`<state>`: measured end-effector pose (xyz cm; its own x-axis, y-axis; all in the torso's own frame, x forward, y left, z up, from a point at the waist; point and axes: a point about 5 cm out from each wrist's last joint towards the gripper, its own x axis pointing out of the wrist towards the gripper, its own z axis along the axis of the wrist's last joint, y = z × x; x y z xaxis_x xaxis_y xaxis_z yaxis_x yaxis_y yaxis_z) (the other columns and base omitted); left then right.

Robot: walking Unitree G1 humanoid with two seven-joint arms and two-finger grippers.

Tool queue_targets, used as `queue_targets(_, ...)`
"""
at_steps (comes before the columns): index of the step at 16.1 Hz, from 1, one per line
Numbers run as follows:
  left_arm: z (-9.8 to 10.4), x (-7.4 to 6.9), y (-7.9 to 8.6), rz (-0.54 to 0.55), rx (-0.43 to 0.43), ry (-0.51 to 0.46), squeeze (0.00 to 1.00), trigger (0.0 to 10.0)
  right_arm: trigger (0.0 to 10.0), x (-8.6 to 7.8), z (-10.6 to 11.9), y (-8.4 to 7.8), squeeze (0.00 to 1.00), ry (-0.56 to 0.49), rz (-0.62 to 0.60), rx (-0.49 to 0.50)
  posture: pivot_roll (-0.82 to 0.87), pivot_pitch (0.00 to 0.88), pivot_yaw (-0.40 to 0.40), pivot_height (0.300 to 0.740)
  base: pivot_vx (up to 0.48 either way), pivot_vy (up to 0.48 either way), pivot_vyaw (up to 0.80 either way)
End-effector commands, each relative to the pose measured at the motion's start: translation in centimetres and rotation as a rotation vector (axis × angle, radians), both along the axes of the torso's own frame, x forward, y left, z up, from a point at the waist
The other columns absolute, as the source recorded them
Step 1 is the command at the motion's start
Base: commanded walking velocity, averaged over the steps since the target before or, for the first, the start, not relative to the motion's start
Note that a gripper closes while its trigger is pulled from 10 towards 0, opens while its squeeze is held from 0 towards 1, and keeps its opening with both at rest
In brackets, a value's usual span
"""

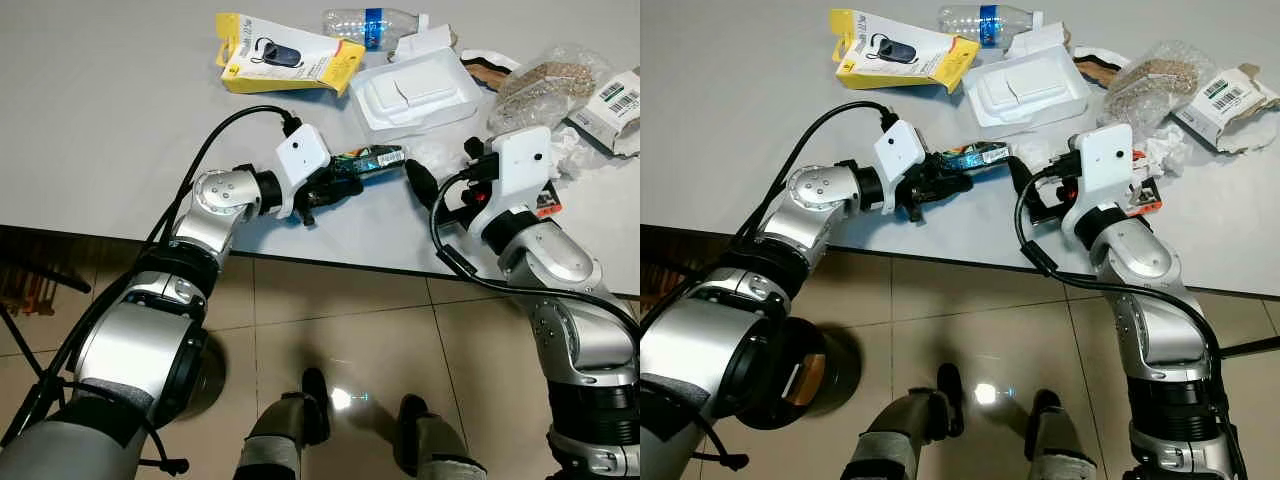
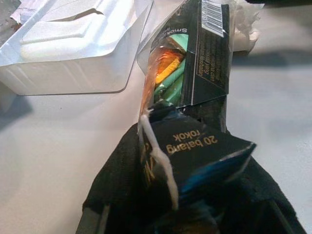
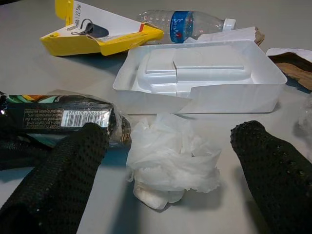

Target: Picking trash to rubbish bin

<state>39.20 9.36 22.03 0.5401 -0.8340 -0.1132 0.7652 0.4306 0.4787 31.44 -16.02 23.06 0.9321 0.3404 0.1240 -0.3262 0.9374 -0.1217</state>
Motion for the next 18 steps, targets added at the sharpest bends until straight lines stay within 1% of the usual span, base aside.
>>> queue_targets(1, -0.6, -0.2, 0.3, 0.009, -0.013, 0.006, 0.0, 0.0, 10.0, -0.1, 0.0, 0.3, 0.0, 0.001, 0.006, 0.012, 0.04, 0.354, 0.158, 0.74, 0.0, 0.0, 0.0)
queue_targets(2, -0.6, -0.2, 0.3, 0.009, -0.017, 0.005, 0.0, 0.0, 10.0, -0.1, 0.0, 0.3, 0.0, 0.001, 0.007, 0.012, 0.04, 0.351, 0.159, 0.74, 0.0, 0.0, 0.0)
queue_targets(3, -0.4, -0.2, 0.4, 0.013, -0.034, -0.005, 0.0, 10.0, 10.0, -0.1, 0.0, 0.3, 0.0, 0.001, 0.006, 0.014, 0.04, 0.35, 0.161, 0.74, 0.0, 0.0, 0.0)
queue_targets(6, -0.3, -0.4, 0.3, 0.016, -0.095, -0.024, 0.0, 10.0, 10.0, -0.1, 0.0, 0.4, 0.0, -0.002, 0.001, 0.021, 0.04, 0.344, 0.162, 0.74, 0.0, 0.0, 0.0)
queue_targets(8, 0.2, -0.9, 0.3, 0.028, -0.208, -0.081, 0.0, 10.0, 10.0, -0.2, -0.1, 0.4, 0.0, -0.007, -0.008, 0.035, 0.03, 0.325, 0.166, 0.74, 0.0, 0.0, 0.0)
queue_targets(9, 0.4, -1.1, 0.2, 0.027, -0.238, -0.093, 0.0, 10.0, 10.0, -0.2, 0.0, 0.4, 0.0, -0.008, -0.01, 0.038, 0.04, 0.322, 0.166, 0.74, 0.0, 0.0, 0.0)
queue_targets(11, 1.7, -1.6, 0.2, 0.059, -0.364, -0.151, 0.0, 10.0, 10.0, -0.1, 0.1, 0.3, 0.0, -0.017, -0.025, 0.05, 0.04, 0.311, 0.166, 0.74, 0.0, 0.0, 0.0)
queue_targets(12, 3.2, -2.0, 0.6, 0.133, -0.489, -0.218, 0.0, 10.0, 10.0, 0.1, 0.3, 0.2, 0.0, -0.035, -0.036, 0.065, 0.05, 0.307, 0.165, 0.74, 0.0, 0.0, 0.0)
queue_targets(13, 4.0, -2.3, 1.0, 0.196, -0.565, -0.254, 0.0, 10.0, 10.0, 0.2, 0.8, 0.2, 0.0, -0.058, -0.046, 0.086, 0.05, 0.298, 0.16, 0.74, 0.0, 0.0, 0.0)
queue_targets(15, 4.6, -3.0, 1.5, 0.267, -0.636, -0.287, 0.0, 10.0, 10.0, 0.4, 1.4, 0.1, 0.0, -0.09, -0.057, 0.111, 0.06, 0.289, 0.159, 0.74, 0.0, 0.0, 0.0)
queue_targets(18, 3.7, -3.9, 1.9, 0.41, -0.687, -0.292, 0.0, 10.0, 10.0, 0.6, 1.7, -0.2, 0.0, -0.13, -0.114, 0.124, 0.05, 0.27, 0.155, 0.74, 0.0, 0.0, 0.0)
